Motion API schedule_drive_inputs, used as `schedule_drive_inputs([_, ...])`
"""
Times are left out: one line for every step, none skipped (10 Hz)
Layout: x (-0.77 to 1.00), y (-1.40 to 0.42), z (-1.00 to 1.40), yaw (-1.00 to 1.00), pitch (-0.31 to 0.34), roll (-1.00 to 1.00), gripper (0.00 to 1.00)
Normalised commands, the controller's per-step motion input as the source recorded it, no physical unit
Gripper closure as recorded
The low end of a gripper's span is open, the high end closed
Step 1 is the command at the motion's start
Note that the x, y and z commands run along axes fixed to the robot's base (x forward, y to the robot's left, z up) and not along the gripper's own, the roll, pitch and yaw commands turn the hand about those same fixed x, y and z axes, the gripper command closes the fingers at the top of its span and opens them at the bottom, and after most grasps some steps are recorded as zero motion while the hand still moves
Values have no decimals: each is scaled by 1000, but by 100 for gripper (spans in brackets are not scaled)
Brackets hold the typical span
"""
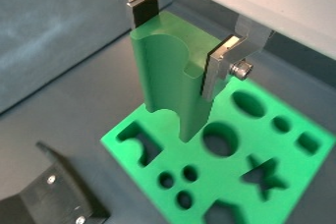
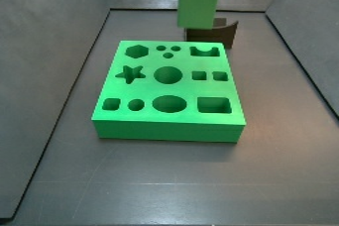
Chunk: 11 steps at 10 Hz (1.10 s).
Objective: Insert the arch object.
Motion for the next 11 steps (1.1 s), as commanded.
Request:
schedule_drive_inputs([786, 594, -786, 109, 1, 163, 100])
schedule_drive_inputs([594, 600, -1000, 0, 0, 73, 100])
schedule_drive_inputs([46, 234, -906, -29, -83, 0, 100])
schedule_drive_inputs([0, 31, -420, -20, -117, -176, 100])
schedule_drive_inputs([149, 0, -326, -91, -43, -139, 100])
schedule_drive_inputs([154, 0, -289, -106, -14, -107, 100])
schedule_drive_inputs([0, 0, -246, 0, 0, -20, 100])
schedule_drive_inputs([0, 0, -323, -3, 0, 0, 100])
schedule_drive_inputs([154, -26, -537, -134, 0, -91, 100])
schedule_drive_inputs([166, 0, -854, -200, -19, -91, 100])
schedule_drive_inputs([203, -40, -960, -326, -43, -46, 100])
